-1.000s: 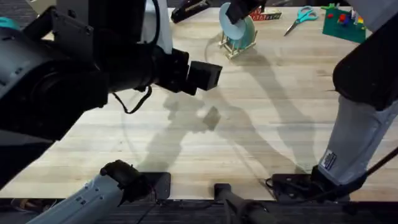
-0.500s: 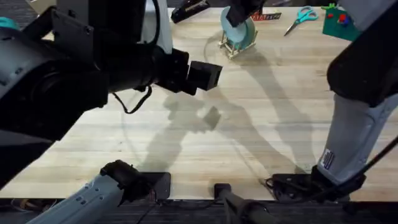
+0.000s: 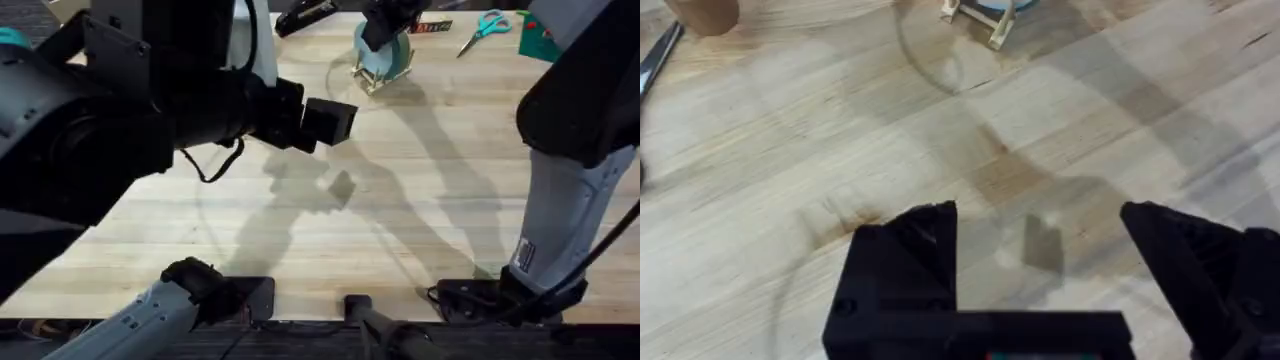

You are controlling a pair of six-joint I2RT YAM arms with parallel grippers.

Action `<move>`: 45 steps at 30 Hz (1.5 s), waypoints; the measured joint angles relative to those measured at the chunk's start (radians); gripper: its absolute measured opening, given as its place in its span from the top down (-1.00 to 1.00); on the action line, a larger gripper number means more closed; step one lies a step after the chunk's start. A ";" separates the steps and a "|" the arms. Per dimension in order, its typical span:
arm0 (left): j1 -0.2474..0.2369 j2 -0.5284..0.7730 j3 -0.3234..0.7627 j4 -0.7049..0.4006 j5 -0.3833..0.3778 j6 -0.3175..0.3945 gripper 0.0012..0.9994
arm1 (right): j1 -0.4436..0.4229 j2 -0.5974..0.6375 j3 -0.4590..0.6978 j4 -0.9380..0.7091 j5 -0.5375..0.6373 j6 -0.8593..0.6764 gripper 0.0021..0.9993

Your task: Pick up the plates from the table one by one and place each into a slot on the dish rack.

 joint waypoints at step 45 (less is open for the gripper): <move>0.000 0.000 0.000 0.000 0.000 0.000 -0.99 | -0.075 -0.343 0.072 -0.263 -0.009 0.110 -0.99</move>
